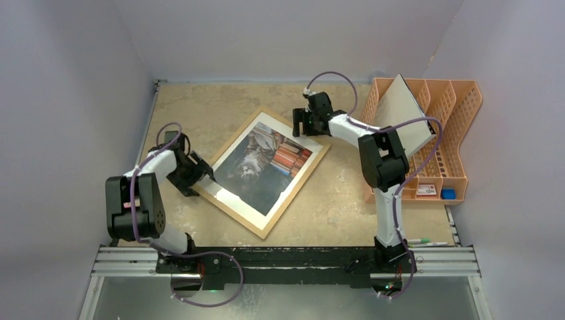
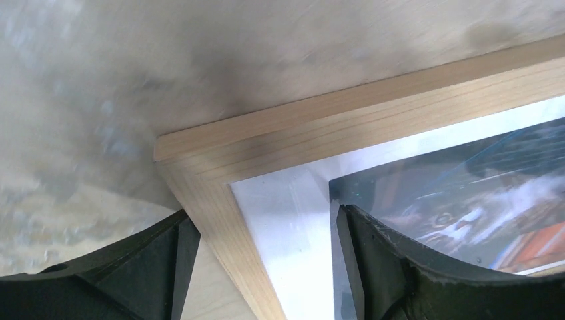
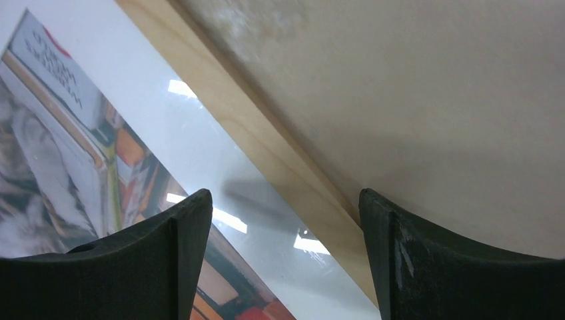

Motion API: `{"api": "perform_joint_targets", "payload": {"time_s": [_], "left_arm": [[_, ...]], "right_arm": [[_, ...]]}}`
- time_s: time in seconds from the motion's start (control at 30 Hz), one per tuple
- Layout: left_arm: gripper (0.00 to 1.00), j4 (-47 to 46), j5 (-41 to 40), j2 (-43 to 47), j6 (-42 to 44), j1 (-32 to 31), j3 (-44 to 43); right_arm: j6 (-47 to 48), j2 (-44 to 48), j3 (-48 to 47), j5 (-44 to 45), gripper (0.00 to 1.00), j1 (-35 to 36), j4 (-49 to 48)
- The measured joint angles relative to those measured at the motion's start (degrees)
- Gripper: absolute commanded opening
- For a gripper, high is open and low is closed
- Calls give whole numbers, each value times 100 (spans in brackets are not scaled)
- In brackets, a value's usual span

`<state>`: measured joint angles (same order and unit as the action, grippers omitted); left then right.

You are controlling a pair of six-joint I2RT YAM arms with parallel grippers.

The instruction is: Put the photo into the frame

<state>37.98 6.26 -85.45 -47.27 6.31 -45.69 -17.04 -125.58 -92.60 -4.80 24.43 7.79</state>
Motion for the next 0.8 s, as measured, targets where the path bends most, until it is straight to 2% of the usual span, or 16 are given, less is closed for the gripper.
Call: {"api": "perform_joint_targets", "payload": {"time_s": [0.23, 0.47, 0.63, 0.8], "left_arm": [[73, -634, 553, -970, 713, 120, -970], [73, -1683, 822, -1832, 1451, 160, -1884], [73, -2424, 1067, -2579, 1735, 223, -2638], [72, -3663, 1521, -3335, 1685, 282, -3206]], "right_arm": [[2, 914, 1384, 422, 78, -133, -162], [-315, 1906, 2848, 221, 77, -94, -656], [-566, 2350, 3407, 94, 77, 299, -732], [-859, 2649, 3681, -275, 78, 848, -529]]}}
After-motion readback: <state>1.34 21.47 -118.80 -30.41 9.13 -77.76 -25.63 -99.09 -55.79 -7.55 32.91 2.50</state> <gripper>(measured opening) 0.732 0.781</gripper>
